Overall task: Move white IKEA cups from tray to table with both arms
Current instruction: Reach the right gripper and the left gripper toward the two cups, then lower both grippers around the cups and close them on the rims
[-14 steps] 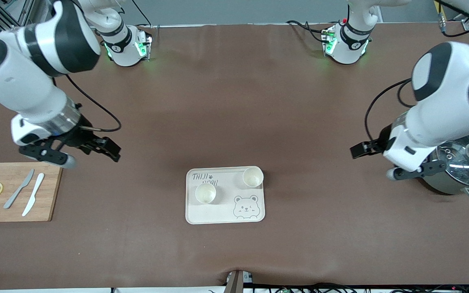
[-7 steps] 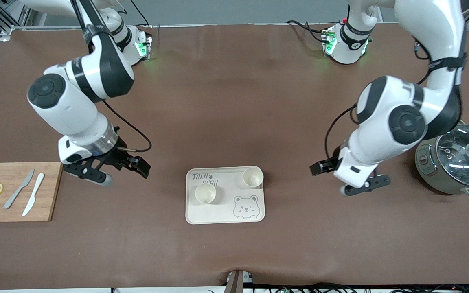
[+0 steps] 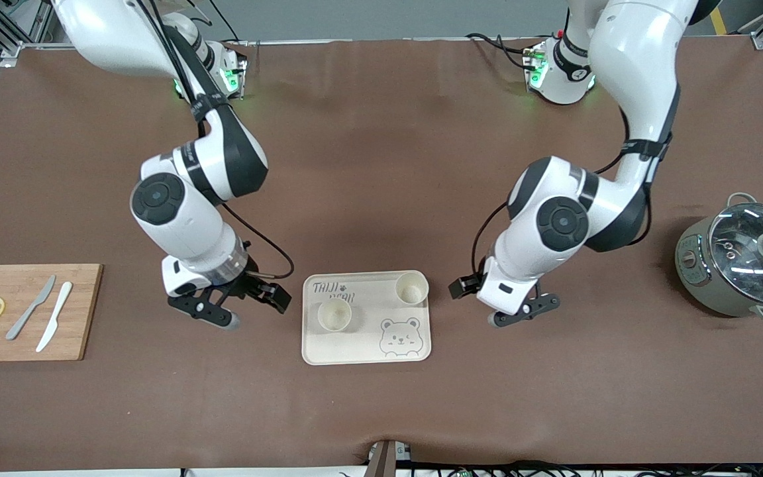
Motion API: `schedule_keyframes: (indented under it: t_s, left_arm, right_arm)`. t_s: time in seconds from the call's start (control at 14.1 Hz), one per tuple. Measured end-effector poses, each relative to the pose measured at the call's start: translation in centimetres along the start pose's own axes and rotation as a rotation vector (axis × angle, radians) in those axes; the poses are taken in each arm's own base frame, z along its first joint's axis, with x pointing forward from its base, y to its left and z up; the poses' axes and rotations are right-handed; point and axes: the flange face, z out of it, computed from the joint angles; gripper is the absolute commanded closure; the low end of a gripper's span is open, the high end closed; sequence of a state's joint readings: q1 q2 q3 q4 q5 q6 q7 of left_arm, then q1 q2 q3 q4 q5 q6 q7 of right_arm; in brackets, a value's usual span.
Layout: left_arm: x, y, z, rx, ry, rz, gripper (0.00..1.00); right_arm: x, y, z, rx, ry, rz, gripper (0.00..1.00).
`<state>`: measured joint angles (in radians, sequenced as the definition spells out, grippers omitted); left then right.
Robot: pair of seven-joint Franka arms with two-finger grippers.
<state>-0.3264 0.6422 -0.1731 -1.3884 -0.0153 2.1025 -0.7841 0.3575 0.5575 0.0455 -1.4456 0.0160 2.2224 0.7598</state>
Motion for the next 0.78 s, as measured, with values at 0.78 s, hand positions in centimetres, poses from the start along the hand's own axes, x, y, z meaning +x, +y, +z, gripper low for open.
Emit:
schedule_keyframes:
  t_s: [0.78]
  left_arm:
    - [-4.5,4.2,9.2,0.011,-0.012,0.042,0.00]
  right_arm:
    - [0.8,-0.9,6.7,0.037,0.033,0.001,0.00]
